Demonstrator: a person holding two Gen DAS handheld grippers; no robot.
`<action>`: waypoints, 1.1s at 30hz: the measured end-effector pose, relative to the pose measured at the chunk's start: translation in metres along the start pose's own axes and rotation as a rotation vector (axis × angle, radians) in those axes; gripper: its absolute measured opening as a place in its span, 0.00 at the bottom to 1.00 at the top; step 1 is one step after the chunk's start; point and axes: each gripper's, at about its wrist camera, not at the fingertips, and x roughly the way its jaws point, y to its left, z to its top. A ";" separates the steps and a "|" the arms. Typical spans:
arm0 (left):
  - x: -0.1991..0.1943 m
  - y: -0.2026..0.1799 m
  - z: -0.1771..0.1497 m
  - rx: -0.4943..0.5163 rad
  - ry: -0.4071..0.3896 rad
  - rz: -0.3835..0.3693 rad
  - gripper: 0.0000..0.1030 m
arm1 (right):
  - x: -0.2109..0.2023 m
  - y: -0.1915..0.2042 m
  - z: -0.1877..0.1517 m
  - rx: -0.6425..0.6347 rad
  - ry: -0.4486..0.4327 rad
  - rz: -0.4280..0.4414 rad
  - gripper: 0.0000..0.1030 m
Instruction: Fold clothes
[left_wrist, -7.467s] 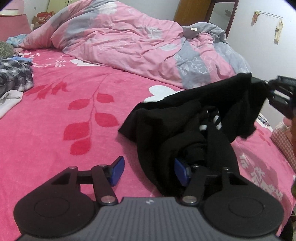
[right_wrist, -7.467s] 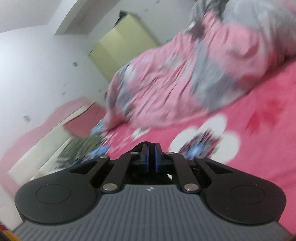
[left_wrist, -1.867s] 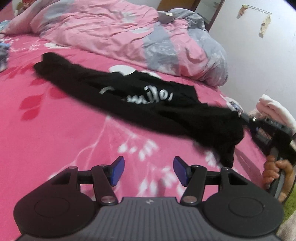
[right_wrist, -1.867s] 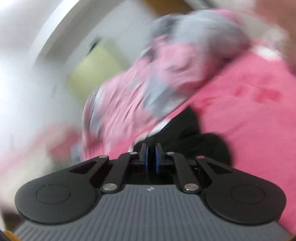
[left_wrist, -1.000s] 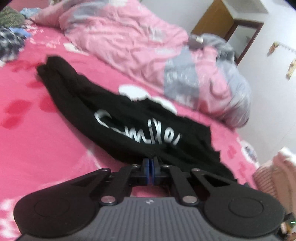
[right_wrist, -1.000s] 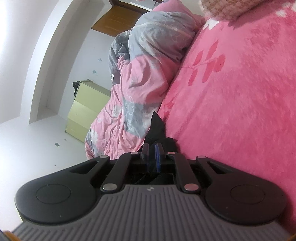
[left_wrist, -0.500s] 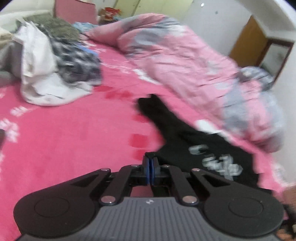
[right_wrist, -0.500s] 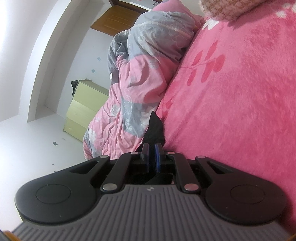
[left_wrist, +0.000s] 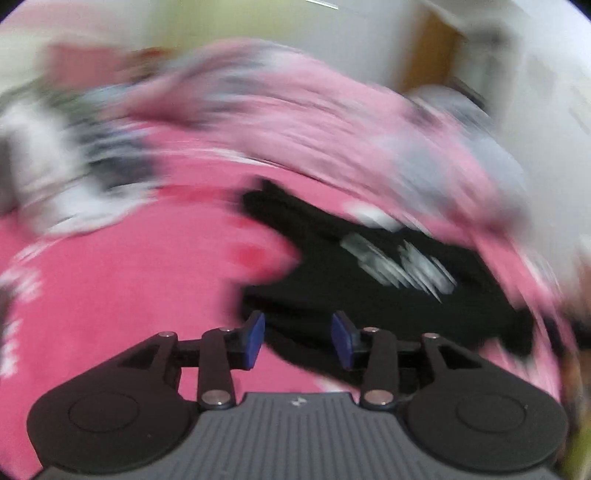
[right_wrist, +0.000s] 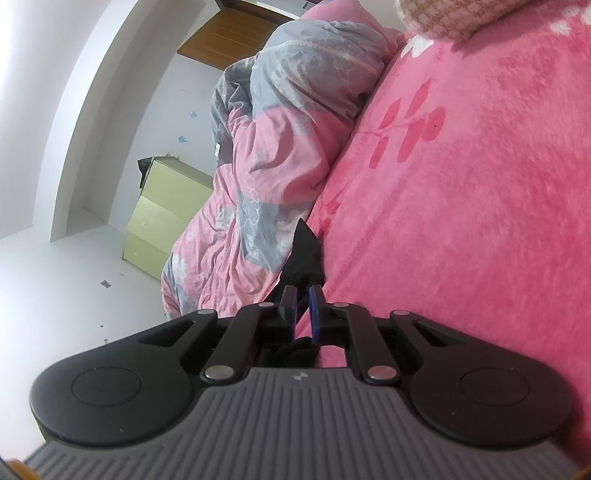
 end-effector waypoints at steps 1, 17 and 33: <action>0.004 -0.019 -0.006 0.091 0.022 -0.039 0.41 | 0.000 0.000 0.000 0.000 0.000 0.000 0.07; 0.066 -0.098 -0.041 0.514 0.035 0.049 0.35 | -0.001 -0.002 0.001 0.008 -0.003 0.018 0.08; -0.040 -0.025 -0.024 0.205 0.007 0.018 0.05 | -0.001 -0.002 0.001 0.009 0.002 0.019 0.09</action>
